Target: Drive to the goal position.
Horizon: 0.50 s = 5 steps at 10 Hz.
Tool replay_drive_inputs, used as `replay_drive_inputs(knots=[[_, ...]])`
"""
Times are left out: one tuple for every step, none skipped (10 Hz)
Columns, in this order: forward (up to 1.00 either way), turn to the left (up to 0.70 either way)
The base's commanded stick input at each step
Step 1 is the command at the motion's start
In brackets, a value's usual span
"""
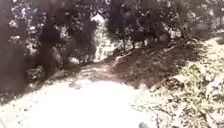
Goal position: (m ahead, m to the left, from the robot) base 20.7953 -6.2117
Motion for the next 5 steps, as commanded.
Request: replay_drive_inputs(knots=[[0.50,0.08],[0.50,0.13],[0.50,0.20],[0.50,0.43],[0.50,0.50]])
